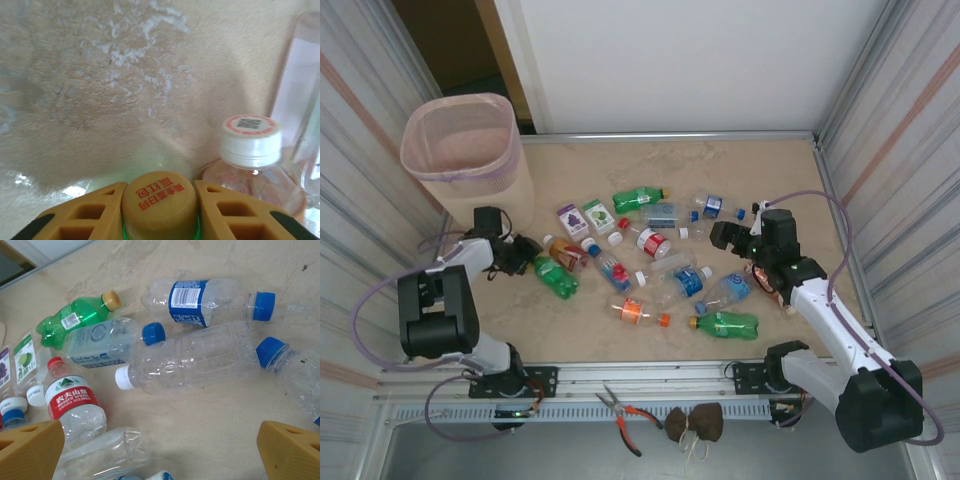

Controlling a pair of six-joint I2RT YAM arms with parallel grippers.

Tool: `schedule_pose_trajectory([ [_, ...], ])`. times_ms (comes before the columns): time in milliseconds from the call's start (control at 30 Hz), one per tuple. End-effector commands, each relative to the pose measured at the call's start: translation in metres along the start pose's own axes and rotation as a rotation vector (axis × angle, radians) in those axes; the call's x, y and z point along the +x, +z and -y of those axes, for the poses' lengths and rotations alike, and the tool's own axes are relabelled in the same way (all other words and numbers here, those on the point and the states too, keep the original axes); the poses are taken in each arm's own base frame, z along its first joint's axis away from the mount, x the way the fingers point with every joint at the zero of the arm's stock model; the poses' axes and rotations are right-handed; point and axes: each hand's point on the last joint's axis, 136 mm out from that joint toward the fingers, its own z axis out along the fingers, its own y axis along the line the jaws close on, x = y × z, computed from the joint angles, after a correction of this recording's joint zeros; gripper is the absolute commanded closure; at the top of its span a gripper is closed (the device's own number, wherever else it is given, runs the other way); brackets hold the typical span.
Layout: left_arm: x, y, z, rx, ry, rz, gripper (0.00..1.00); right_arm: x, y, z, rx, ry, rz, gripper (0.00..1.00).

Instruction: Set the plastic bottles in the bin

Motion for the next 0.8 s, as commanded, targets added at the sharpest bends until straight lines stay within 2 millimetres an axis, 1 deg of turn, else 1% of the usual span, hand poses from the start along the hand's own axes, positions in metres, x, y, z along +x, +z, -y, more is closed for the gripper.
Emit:
schedule_pose_trajectory([
  [0,-0.004,-0.024,0.006,0.016,0.023,0.056,0.70,-0.015,-0.011,-0.010,-0.017,-0.007,0.046,0.02],
  [133,-0.009,-0.056,0.018,0.034,0.064,0.128,0.72,-0.016,-0.015,-0.011,-0.018,-0.009,0.051,0.02],
  [233,-0.013,-0.088,0.031,0.053,0.112,0.194,0.73,-0.018,-0.018,-0.011,-0.020,-0.014,0.059,0.02],
  [367,-0.024,-0.139,0.056,0.087,0.214,0.314,0.75,-0.022,-0.022,-0.014,-0.025,-0.018,0.071,0.02],
  [433,-0.030,-0.167,0.073,0.113,0.279,0.384,0.80,-0.022,-0.022,-0.014,-0.025,-0.017,0.071,0.02],
  [500,-0.038,-0.197,0.089,0.133,0.337,0.464,0.82,-0.023,-0.022,-0.015,-0.028,-0.017,0.073,0.02],
  [667,-0.064,-0.269,0.127,0.138,0.466,0.674,0.90,-0.026,-0.021,-0.018,-0.039,-0.024,0.072,0.02],
  [733,-0.075,-0.292,0.143,0.142,0.511,0.736,0.92,-0.027,-0.022,-0.019,-0.040,-0.026,0.073,0.02],
  [767,-0.081,-0.302,0.150,0.140,0.530,0.769,0.95,-0.029,-0.023,-0.021,-0.043,-0.029,0.077,0.02],
])
